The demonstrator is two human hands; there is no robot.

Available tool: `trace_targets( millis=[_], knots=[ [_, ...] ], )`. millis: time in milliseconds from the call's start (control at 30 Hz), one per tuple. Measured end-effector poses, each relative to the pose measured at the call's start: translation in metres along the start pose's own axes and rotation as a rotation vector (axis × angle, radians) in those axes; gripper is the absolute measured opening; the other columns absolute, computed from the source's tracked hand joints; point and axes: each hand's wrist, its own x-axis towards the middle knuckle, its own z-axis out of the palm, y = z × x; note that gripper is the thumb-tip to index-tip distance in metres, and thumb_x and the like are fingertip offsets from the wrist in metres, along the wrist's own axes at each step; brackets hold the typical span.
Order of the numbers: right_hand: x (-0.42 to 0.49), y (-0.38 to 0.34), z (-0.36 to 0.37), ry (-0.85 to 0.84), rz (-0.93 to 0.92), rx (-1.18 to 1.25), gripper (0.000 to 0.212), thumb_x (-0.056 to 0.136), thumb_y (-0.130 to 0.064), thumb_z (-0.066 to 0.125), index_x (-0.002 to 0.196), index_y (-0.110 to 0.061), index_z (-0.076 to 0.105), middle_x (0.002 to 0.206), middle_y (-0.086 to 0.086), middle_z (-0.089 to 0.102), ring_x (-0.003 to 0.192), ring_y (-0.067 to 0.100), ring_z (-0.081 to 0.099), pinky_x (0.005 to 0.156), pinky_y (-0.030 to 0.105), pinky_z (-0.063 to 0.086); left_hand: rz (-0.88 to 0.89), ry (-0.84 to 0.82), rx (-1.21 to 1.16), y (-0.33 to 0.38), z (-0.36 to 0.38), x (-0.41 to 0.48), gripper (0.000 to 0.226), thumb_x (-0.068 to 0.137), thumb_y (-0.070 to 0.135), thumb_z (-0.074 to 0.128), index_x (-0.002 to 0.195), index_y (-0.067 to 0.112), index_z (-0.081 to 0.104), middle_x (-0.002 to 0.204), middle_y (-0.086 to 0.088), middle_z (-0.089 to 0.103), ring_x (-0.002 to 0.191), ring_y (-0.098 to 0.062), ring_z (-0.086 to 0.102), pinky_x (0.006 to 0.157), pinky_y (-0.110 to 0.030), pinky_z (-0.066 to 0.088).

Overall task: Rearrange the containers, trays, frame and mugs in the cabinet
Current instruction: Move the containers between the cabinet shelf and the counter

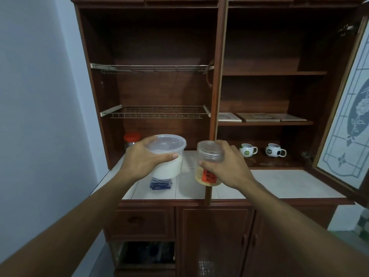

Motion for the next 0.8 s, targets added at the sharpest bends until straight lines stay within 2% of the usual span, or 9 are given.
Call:
trace_targets(
  millis=[100, 300, 400, 533, 633, 733, 800],
  knots=[
    [0.005, -0.005, 0.016, -0.015, -0.006, 0.013, 0.086, 0.075, -0.053, 0.075, 0.145, -0.030, 0.032, 0.144, 0.001, 0.040, 0.126, 0.022, 0.046, 0.092, 0.035, 0.045, -0.023, -0.004, -0.014, -0.013, -0.005, 0.007, 0.110, 0.038, 0.081, 0.069, 0.133, 0.027, 0.056, 0.126, 0.005, 0.062, 0.109, -0.015, 0.057, 0.093, -0.036, 0.052],
    [0.017, -0.011, 0.033, -0.060, -0.030, -0.001, 0.085, 0.078, -0.053, 0.073, 0.147, -0.030, 0.029, 0.147, 0.002, 0.036, 0.131, 0.024, 0.042, 0.100, 0.041, 0.044, -0.006, 0.029, -0.041, -0.028, -0.009, 0.015, 0.085, 0.057, 0.059, 0.078, 0.131, 0.025, 0.056, 0.116, 0.009, 0.059, 0.102, -0.013, 0.056, 0.080, -0.025, 0.051],
    [0.023, -0.014, 0.042, -0.059, -0.040, -0.004, 0.084, 0.078, -0.052, 0.073, 0.146, -0.031, 0.028, 0.145, 0.003, 0.036, 0.130, 0.024, 0.043, 0.101, 0.042, 0.045, -0.005, 0.047, -0.026, -0.037, -0.010, 0.022, 0.077, 0.065, 0.051, 0.080, 0.132, 0.023, 0.056, 0.111, 0.011, 0.054, 0.100, -0.012, 0.053, 0.079, -0.024, 0.049],
    [0.033, -0.019, 0.058, -0.056, -0.025, -0.003, 0.081, 0.078, -0.051, 0.073, 0.144, -0.032, 0.029, 0.140, 0.002, 0.039, 0.125, 0.023, 0.046, 0.092, 0.034, 0.042, -0.016, 0.030, -0.024, -0.058, -0.013, 0.038, 0.080, 0.063, 0.053, 0.080, 0.132, 0.023, 0.056, 0.111, 0.011, 0.054, 0.101, -0.012, 0.053, 0.080, -0.024, 0.048],
    [0.043, -0.025, 0.070, -0.040, -0.016, -0.010, 0.080, 0.079, -0.050, 0.073, 0.144, -0.031, 0.030, 0.139, 0.002, 0.039, 0.123, 0.022, 0.047, 0.086, 0.029, 0.038, -0.005, 0.020, -0.026, -0.075, -0.016, 0.054, 0.087, 0.058, 0.059, 0.078, 0.134, 0.023, 0.055, 0.118, 0.008, 0.058, 0.102, -0.012, 0.054, 0.079, -0.023, 0.048],
    [0.051, -0.032, 0.083, -0.013, 0.027, -0.024, 0.082, 0.079, -0.050, 0.073, 0.145, -0.030, 0.029, 0.141, 0.002, 0.038, 0.125, 0.023, 0.045, 0.091, 0.033, 0.040, 0.016, -0.014, -0.029, -0.089, -0.019, 0.071, 0.085, 0.060, 0.058, 0.079, 0.134, 0.023, 0.054, 0.118, 0.010, 0.057, 0.102, -0.010, 0.052, 0.073, -0.016, 0.044],
    [0.055, -0.037, 0.092, 0.011, 0.051, -0.025, 0.082, 0.077, -0.051, 0.074, 0.144, -0.031, 0.030, 0.141, 0.002, 0.038, 0.126, 0.024, 0.045, 0.095, 0.037, 0.042, 0.027, -0.029, -0.030, -0.097, -0.021, 0.080, 0.087, 0.059, 0.061, 0.079, 0.134, 0.024, 0.055, 0.121, 0.010, 0.059, 0.101, -0.010, 0.053, 0.074, -0.017, 0.045]
  ],
)
